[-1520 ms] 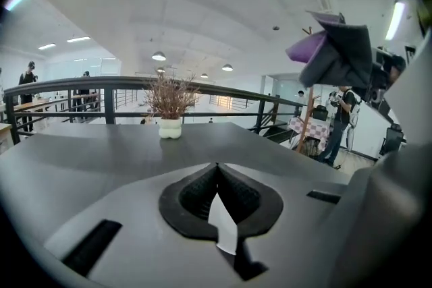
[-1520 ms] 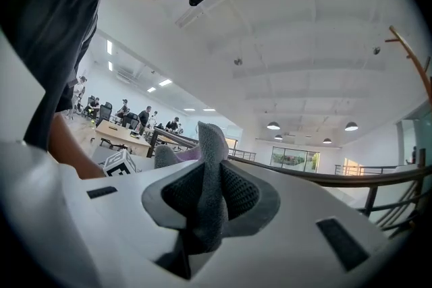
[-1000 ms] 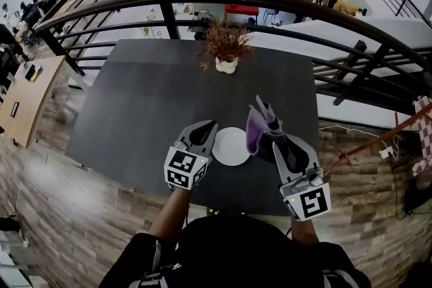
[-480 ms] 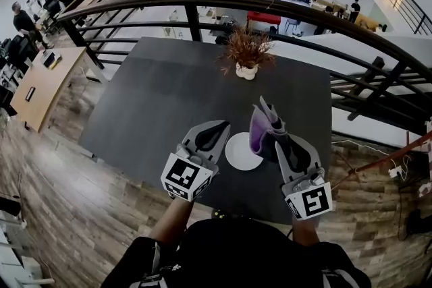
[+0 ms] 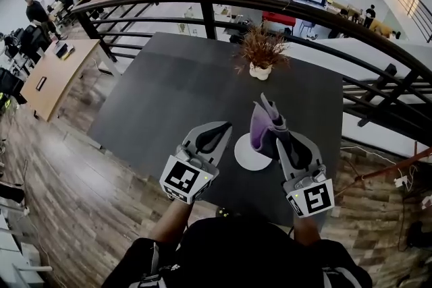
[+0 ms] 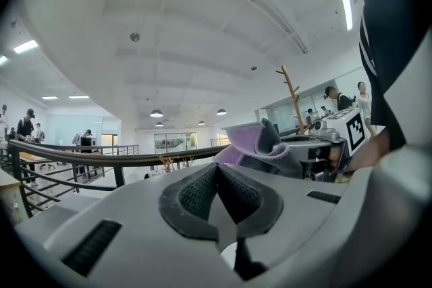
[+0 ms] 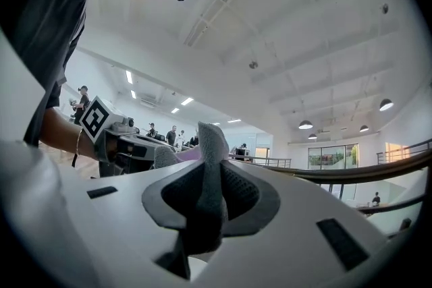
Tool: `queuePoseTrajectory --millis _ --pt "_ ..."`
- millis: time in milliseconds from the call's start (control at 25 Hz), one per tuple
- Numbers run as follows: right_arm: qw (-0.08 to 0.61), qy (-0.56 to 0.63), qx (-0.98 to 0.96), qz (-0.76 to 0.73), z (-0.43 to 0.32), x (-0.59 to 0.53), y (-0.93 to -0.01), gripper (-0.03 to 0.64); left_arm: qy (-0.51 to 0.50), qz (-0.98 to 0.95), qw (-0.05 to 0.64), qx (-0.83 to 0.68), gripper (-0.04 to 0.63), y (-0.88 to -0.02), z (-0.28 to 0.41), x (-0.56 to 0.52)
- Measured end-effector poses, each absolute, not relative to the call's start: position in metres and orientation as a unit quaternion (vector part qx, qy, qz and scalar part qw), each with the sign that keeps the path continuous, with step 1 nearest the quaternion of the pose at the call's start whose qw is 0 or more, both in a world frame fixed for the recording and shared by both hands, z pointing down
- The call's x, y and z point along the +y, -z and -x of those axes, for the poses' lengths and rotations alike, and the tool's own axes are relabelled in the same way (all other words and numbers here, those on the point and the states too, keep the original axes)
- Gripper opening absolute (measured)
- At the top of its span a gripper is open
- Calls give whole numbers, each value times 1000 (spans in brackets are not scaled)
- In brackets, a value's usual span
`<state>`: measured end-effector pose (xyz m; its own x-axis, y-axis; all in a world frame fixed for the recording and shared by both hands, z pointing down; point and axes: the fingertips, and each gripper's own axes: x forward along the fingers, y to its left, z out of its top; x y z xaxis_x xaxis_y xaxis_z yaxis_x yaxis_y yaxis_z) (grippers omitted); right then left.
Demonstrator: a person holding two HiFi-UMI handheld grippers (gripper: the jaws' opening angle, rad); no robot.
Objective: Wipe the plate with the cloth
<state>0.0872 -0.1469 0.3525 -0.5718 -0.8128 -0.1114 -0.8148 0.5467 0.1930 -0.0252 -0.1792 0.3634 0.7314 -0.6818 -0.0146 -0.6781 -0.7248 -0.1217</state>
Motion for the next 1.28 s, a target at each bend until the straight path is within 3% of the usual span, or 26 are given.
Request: queuePoseTrajectory --millis 1280 --pt "-30 -123 883 452 -85 -142 -354 71 -1 937 45 348 8 -357 17 -173"
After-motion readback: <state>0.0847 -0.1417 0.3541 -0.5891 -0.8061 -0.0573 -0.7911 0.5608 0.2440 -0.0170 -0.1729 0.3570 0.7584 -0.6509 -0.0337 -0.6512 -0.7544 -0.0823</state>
